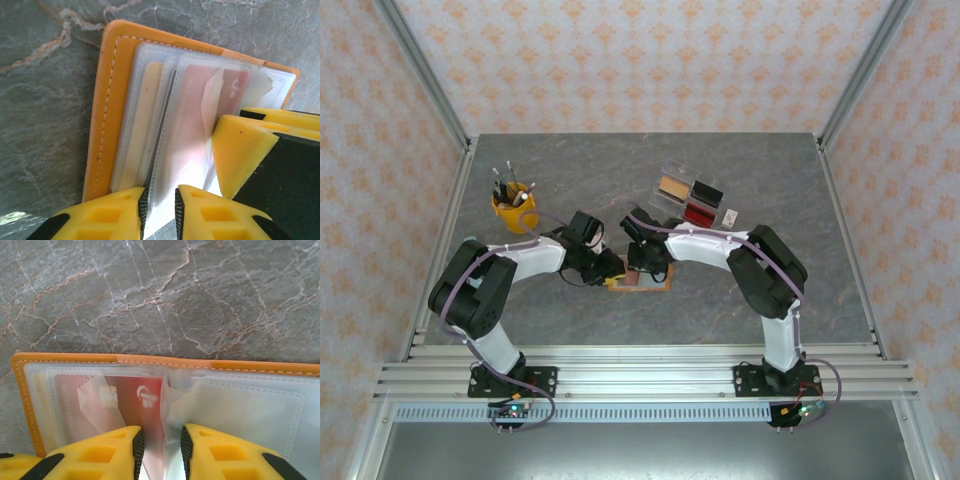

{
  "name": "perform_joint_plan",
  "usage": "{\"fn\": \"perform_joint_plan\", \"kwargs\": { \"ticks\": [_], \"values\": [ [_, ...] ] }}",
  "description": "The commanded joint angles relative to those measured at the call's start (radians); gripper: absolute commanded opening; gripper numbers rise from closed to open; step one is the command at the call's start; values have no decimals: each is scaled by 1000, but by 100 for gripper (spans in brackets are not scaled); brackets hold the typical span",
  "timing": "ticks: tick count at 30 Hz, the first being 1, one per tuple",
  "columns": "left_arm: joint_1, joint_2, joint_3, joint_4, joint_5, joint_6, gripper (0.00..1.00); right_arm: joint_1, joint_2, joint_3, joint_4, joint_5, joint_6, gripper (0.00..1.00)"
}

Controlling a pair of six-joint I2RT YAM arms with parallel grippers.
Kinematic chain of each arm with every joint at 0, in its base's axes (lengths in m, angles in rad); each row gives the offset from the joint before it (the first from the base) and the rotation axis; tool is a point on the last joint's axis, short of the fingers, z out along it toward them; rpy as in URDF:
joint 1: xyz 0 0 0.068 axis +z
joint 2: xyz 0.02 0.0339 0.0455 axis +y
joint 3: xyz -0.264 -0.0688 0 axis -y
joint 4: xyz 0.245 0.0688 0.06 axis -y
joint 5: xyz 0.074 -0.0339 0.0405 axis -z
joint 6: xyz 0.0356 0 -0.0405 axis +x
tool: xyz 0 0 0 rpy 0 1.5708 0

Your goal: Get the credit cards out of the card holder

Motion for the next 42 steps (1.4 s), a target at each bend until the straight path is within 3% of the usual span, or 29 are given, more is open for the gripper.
{"fn": "perform_joint_plan", "kwargs": {
  "ticks": [1,8,17,22,29,36,42],
  "values": [
    [-12,33,18,22,12,15,26,7,77,-64,-38,-37,22,30],
    [-13,31,23,20,12,26,23,-5,48,-68,-31,-40,22,30],
    [-11,-29,35,-84,-73,84,0,-22,-47,-62,-18,-63,17,31],
    [-8,-88,55,-225,-150,162,0,-22,-129,-68,12,-98,12,37],
    [-7,-106,41,-200,-116,151,0,-22,-206,-90,30,-72,20,43],
    [-11,-106,25,-56,19,85,30,-30,-262,-125,33,-19,36,44],
    [-34,-108,33,1,79,63,41,-36,-304,-142,30,16,40,43]
  ]
}}
